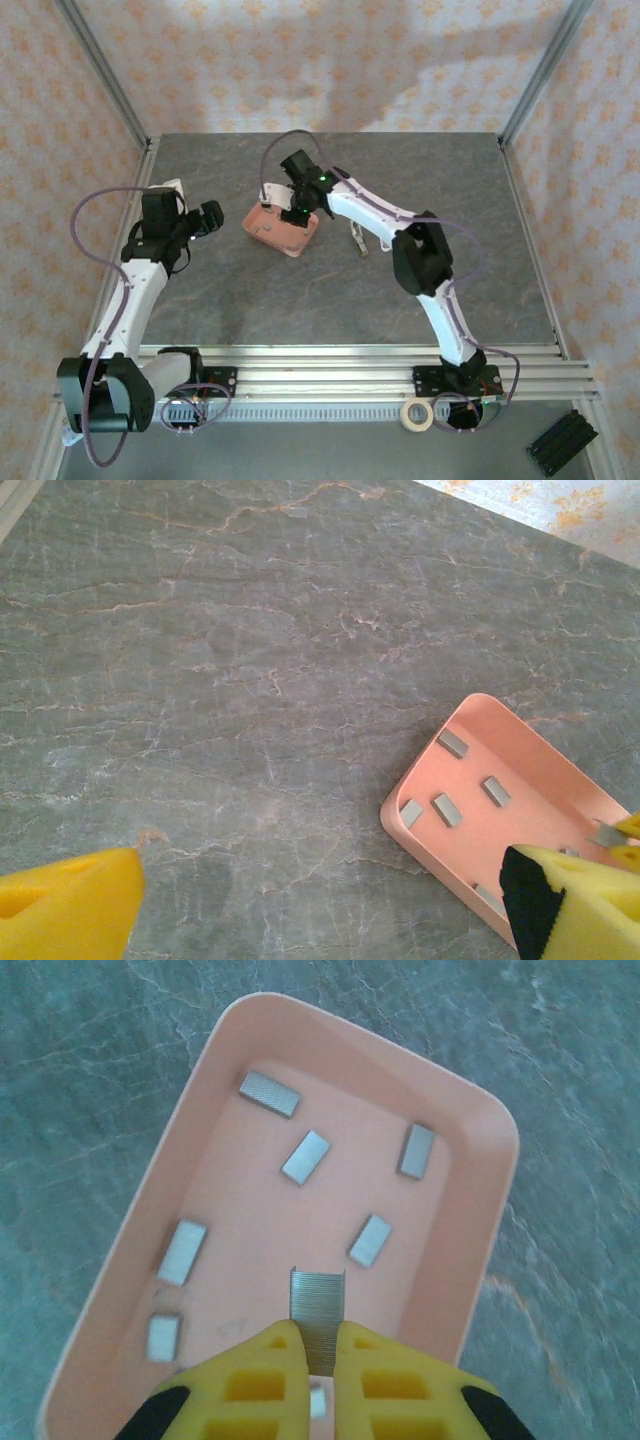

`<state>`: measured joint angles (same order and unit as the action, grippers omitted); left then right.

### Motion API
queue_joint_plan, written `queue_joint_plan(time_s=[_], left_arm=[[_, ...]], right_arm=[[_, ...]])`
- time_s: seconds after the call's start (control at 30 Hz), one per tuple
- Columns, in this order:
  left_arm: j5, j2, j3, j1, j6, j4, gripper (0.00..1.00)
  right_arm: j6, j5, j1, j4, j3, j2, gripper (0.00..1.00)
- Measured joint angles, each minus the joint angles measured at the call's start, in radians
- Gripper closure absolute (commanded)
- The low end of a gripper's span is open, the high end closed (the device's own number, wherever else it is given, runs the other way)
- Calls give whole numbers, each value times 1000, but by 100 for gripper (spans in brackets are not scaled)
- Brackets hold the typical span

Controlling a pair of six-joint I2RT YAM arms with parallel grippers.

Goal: Load the staples into the stapler

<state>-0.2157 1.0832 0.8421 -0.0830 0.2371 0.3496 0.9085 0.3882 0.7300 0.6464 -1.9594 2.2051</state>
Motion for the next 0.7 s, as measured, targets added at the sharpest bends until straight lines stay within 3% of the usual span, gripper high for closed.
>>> queue_joint_plan(time_s=[0.43,0.7], left_arm=[[-37,-42,-103,45,-102,-45,8],[-47,-80,-161,147,-229,-74,9]], right_arm=[[-447,-183,30,-354,769,-603,91],[-801,-343,63,-386,1028,-794,90]])
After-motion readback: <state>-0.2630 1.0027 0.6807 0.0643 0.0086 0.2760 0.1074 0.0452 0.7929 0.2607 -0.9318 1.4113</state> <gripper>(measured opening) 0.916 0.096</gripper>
